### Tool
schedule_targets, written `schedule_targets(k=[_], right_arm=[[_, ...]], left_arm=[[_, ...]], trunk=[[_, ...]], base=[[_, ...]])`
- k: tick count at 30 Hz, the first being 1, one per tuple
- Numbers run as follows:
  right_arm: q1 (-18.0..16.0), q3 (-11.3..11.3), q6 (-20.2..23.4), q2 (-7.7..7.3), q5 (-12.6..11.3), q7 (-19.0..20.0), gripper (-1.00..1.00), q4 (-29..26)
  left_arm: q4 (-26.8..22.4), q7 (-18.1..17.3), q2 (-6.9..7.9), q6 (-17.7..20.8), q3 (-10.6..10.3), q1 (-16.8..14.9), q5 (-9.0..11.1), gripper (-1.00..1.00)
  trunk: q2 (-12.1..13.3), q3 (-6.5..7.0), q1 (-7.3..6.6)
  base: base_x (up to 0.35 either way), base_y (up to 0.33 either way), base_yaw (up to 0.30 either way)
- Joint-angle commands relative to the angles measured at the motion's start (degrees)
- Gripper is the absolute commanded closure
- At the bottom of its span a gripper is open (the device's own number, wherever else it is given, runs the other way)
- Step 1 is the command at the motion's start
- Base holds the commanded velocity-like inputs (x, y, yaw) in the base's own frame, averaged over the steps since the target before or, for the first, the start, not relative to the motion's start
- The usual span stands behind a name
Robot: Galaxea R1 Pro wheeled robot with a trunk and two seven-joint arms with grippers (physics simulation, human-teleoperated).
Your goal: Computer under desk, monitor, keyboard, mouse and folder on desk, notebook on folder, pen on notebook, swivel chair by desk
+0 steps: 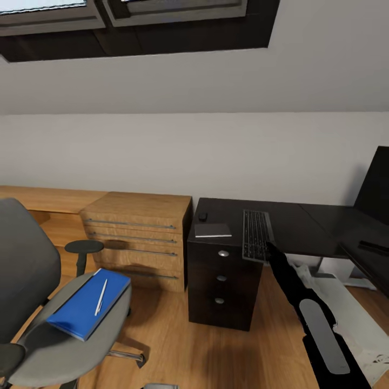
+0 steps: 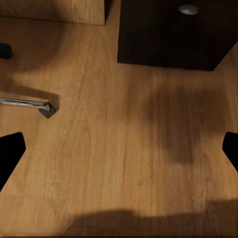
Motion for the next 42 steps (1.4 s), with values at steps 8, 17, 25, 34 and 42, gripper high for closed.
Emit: schedule_targets(k=[8, 17, 25, 34, 42], right_arm=[[0.0, 5.2, -0.5, 0.86, 6.1, -6.8, -1.0, -1.4], [0.1, 11.0, -5.7, 1.13, 17.8, -9.0, -1.0, -1.1], [10.6, 17.1, -11.3, 0.57, 42.0, -16.4, -1.0, 9.9], [18.0, 18.5, -21.3, 0.73, 55.4, -16.8, -1.0, 18.1], [19.5, 22.3, -31.3, 0.82, 58.5, -16.6, -1.0, 37.8]], left_arm=[[0.3, 0.4, -0.37, 0.2, 0.5, 0.0, 0.6, -1.0], [0.4, 0.3, -0.5, 0.2, 2.5, 0.0, 0.6, -1.0], [1.7, 0.3, -0.52, 0.2, 2.9, 0.0, 0.7, -1.0], [3.7, 0.3, -0.53, 0.2, 3.0, 0.0, 0.8, -1.0], [15.2, 0.0, -1.97, 0.2, 3.0, -1.3, 0.8, -1.0]], trunk=[[3.2, 1.39, -1.77], [6.8, 3.01, -3.74], [10.0, 4.45, -5.5], [13.6, 6.06, -7.48], [16.8, 7.5, -9.23]], base=[[0.0, 0.0, 0.0], [0.0, 0.0, 0.0], [0.0, 0.0, 0.0], [0.0, 0.0, 0.0], [0.0, 0.0, 0.0]])
